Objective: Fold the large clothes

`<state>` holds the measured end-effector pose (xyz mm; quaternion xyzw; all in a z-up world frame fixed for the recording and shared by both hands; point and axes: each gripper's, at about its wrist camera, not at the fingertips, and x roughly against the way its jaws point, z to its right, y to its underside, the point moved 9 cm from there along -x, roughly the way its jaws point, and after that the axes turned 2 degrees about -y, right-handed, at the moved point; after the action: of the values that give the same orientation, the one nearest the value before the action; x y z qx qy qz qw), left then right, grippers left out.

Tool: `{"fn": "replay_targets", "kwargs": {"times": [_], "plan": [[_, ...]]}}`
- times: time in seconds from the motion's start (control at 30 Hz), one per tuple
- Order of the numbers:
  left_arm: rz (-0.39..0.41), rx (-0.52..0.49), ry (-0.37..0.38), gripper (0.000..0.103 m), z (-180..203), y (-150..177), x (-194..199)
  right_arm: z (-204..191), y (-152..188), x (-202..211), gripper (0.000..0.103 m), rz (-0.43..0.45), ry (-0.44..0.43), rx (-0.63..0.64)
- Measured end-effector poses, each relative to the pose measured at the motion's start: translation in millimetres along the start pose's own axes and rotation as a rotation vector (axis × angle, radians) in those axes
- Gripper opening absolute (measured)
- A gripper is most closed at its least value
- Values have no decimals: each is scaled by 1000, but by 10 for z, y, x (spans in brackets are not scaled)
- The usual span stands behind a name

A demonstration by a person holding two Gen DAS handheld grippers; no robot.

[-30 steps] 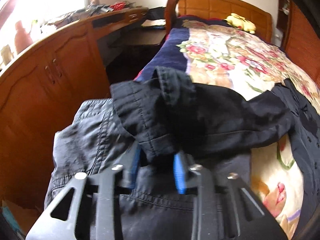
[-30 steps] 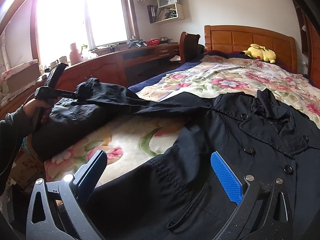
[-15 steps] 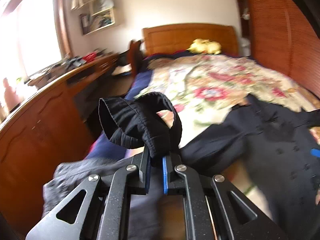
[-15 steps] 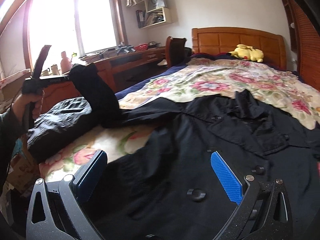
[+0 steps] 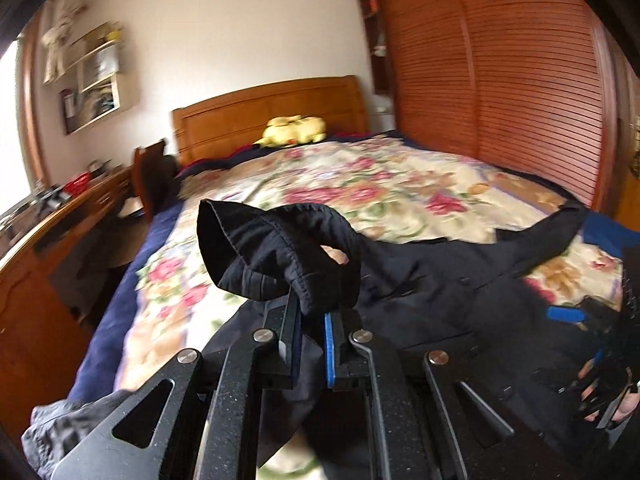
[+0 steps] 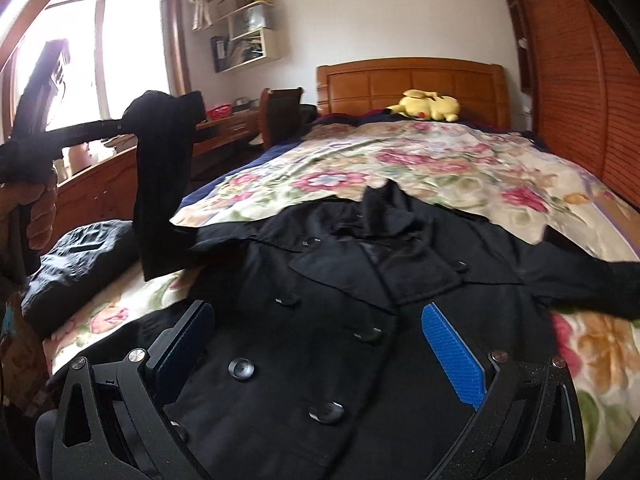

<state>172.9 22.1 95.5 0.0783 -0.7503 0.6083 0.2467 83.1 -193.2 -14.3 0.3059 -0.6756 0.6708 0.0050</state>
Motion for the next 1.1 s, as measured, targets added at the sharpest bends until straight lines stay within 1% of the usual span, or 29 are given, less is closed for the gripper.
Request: {"fn": "replay_targets", "kwargs": {"times": [0.13, 0.23, 0.3, 0.4, 0.47, 0.53, 0.7, 0.73, 0.77, 0.83, 0.9, 1.0, 1.1], "plan": [[8, -5, 51, 9, 382, -76, -39, 98, 4, 92, 103, 3, 21, -16], [-2, 15, 58, 10, 541, -16, -93, 86, 5, 117, 103, 6, 37, -14], [-18, 25, 64, 13, 606, 67, -157, 93, 9, 126, 103, 7, 41, -15], [-37, 58, 91, 22, 670, 243, -249, 112, 19, 135, 103, 6, 47, -23], [-58, 85, 114, 36, 740, 373, -320, 97, 46, 181, 103, 5, 49, -27], [-61, 84, 107, 40, 769, 518, -329, 84, 47, 175, 103, 2, 50, -29], [-54, 85, 97, 46, 785, 729, -252, 161, 65, 180, 103, -7, 45, -26], [-49, 98, 95, 53, 777, 765, -215, 166, 57, 163, 103, -10, 45, -26], [-42, 113, 94, 64, 755, 788, -184, 180, 53, 151, 103, -12, 45, -25], [-30, 142, 93, 79, 699, 836, -118, 223, 34, 123, 103, -16, 44, -25], [-8, 163, 77, 80, 631, 876, -49, 235, 24, 79, 103, -19, 42, -24], [38, 175, 14, 81, 519, 926, 67, 239, 23, 41, 103, -26, 43, -21], [60, 189, -4, 82, 454, 1000, 143, 247, 11, 19, 103, -25, 44, -19]]}}
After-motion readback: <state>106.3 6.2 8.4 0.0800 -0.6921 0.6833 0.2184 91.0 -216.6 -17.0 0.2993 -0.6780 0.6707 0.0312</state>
